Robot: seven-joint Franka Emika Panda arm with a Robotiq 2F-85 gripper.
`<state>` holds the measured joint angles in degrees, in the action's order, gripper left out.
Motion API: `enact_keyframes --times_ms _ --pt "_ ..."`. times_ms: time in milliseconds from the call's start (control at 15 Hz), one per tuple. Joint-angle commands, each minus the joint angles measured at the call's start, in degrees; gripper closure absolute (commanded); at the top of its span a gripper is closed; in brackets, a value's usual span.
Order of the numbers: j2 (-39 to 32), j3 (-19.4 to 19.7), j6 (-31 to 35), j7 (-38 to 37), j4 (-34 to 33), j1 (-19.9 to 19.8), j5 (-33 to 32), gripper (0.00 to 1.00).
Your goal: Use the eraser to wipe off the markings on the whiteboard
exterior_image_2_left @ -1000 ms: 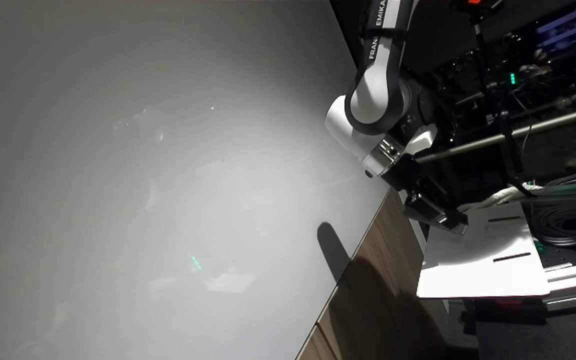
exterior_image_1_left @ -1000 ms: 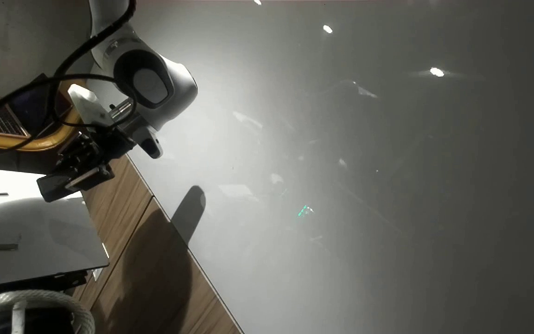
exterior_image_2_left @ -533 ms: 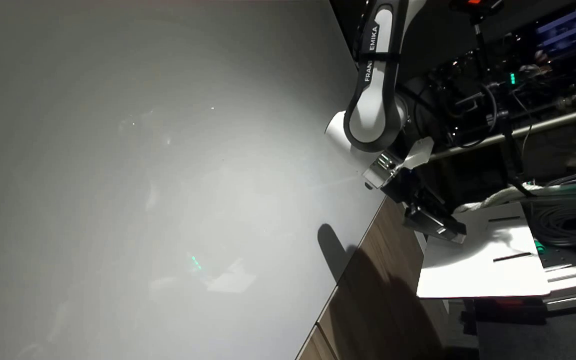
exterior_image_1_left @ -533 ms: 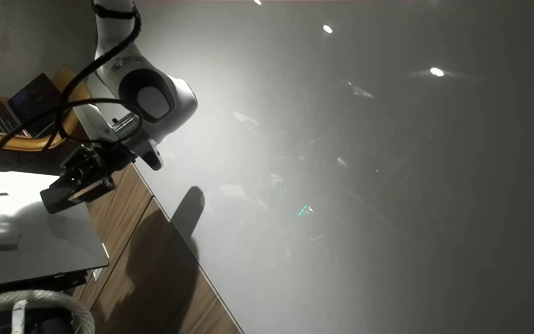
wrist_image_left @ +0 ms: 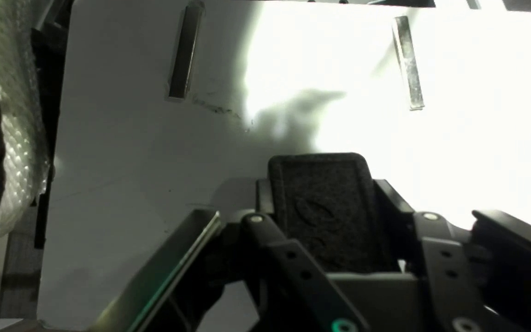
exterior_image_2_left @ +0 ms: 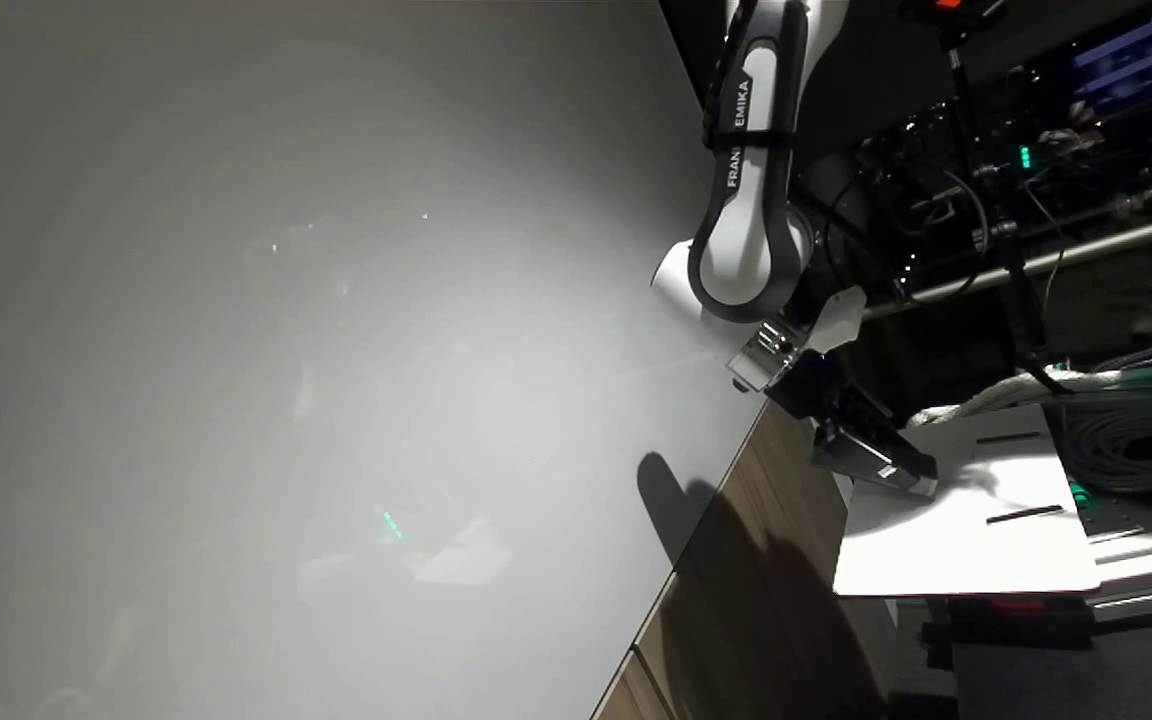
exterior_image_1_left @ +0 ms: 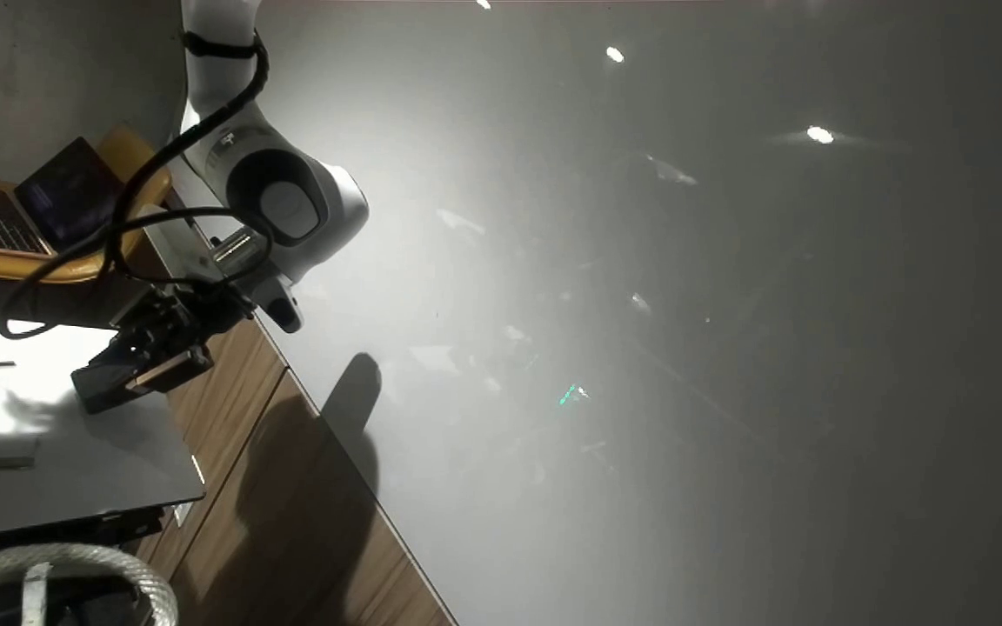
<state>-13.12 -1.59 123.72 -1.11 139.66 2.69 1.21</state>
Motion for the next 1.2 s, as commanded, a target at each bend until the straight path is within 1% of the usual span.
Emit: enact_keyframes --times_ms 0,67,133,200,267,333,400,467,533,867,1133 --pt "-0.99 0.15 -0.38 -0.14 -1.19 -0.26 -0.84 0.66" --pt "-1.15 0.16 -0.36 -0.12 -1.28 -0.27 -0.83 0.63" --pt "-1.29 0.15 -0.34 -0.12 -1.38 -0.25 -0.83 0.56" --pt "-1.44 0.14 -0.36 -0.15 -1.50 -0.24 -0.82 0.36" --pt "-1.58 0.13 -0.35 -0.20 -1.56 -0.22 -0.80 0.19" --pt "-1.69 0.12 -0.35 -0.22 -1.60 -0.21 -0.76 0.14" --pt "-1.82 0.11 -0.37 -0.24 -1.66 -0.20 -0.74 0.06" --pt "-1.88 0.11 -0.38 -0.25 -1.69 -0.21 -0.73 0.02" --pt "-1.97 0.12 -0.36 -0.24 -1.73 -0.21 -0.72 0.00" --pt "-1.73 -0.01 0.04 -0.41 -1.62 0.00 -0.87 0.00" --pt "0.52 -0.21 3.03 -1.29 -0.43 0.90 -2.84 0.00"
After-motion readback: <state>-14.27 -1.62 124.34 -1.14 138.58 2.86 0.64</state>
